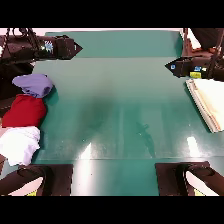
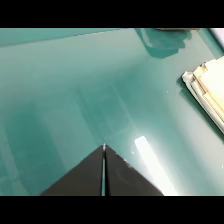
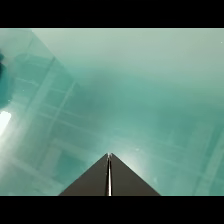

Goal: Fold the shirts.

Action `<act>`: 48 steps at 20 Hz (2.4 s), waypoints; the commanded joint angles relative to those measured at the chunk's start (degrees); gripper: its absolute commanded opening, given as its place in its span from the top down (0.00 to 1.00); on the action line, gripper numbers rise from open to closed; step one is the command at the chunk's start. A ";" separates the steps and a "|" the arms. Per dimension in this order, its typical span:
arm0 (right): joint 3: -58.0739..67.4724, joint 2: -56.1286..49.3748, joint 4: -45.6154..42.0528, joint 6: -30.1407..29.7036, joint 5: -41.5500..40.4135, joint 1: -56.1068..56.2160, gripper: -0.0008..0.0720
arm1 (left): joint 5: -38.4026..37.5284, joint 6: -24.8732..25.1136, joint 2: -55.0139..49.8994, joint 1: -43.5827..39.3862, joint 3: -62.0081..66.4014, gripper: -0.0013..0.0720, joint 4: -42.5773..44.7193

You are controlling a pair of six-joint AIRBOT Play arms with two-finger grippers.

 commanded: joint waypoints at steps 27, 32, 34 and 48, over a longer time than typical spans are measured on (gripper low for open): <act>0.04 0.02 0.11 -0.02 -0.04 0.22 0.98 | -1.86 -7.93 -21.84 26.47 -13.40 0.13 33.79; 0.04 0.02 0.09 -0.02 -0.04 0.22 0.98 | 1.16 -7.98 -25.79 27.21 -12.87 0.33 34.27; 0.07 0.04 0.11 -0.02 -0.07 0.22 0.98 | -1.05 -7.93 -25.53 27.21 -10.54 0.94 34.27; 21.29 0.02 -0.15 -0.15 -1.38 0.17 0.98 | -11.69 -5.07 9.18 -3.10 11.82 0.95 32.04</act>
